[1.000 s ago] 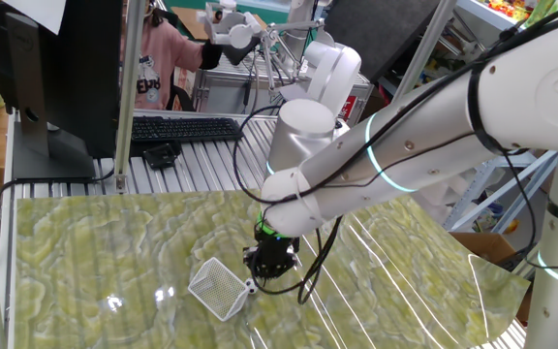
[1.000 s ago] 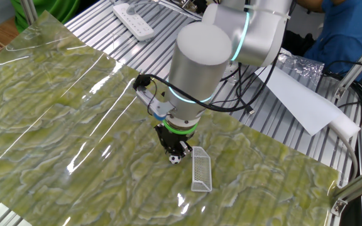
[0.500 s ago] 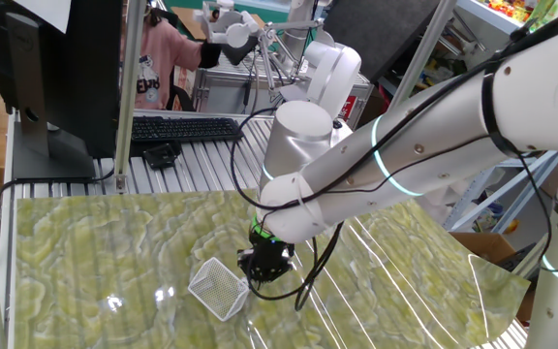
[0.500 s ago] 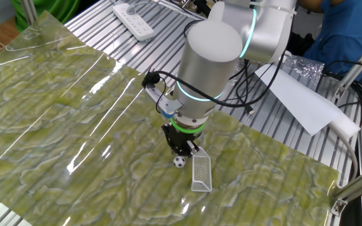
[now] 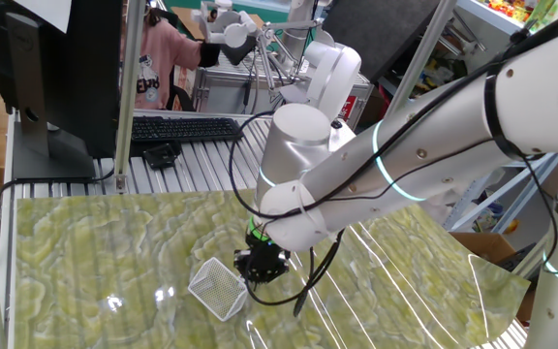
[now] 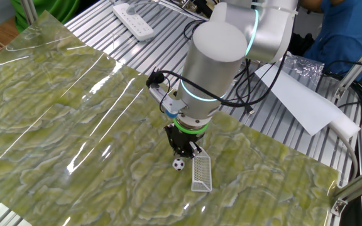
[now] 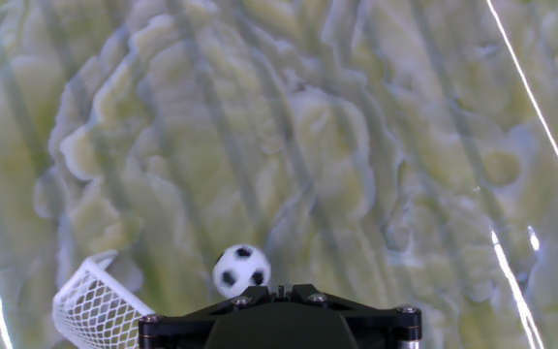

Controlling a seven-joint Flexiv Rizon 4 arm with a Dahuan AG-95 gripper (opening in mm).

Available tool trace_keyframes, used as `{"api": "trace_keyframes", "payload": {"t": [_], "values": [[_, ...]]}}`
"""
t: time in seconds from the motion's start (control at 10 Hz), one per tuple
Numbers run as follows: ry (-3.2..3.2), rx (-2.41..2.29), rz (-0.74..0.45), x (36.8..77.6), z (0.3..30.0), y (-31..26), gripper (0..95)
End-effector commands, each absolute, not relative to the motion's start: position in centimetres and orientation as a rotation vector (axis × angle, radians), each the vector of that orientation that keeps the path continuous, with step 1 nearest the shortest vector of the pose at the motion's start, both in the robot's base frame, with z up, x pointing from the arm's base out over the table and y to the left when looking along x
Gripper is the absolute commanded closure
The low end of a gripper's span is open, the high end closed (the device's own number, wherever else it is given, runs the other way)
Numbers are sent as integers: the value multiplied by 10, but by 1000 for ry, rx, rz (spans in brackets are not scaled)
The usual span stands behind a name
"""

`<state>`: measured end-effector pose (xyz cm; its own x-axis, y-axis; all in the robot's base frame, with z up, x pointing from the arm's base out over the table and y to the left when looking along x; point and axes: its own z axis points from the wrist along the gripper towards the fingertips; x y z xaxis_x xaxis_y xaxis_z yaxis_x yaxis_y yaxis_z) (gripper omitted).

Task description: Push the soccer ball into the goal

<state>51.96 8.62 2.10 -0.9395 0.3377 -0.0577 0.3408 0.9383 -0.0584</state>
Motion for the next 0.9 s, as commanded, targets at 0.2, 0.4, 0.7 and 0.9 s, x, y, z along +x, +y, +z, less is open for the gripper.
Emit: {"api": "trace_keyframes", "payload": {"t": [0.2, 0.4, 0.7, 0.9], "values": [[3032, 475, -175, 521, 24, 85, 950], [3037, 471, -183, 520, 27, 83, 950], [3037, 430, -240, 519, 29, 79, 950], [3042, 401, -247, 521, 30, 72, 950]]}}
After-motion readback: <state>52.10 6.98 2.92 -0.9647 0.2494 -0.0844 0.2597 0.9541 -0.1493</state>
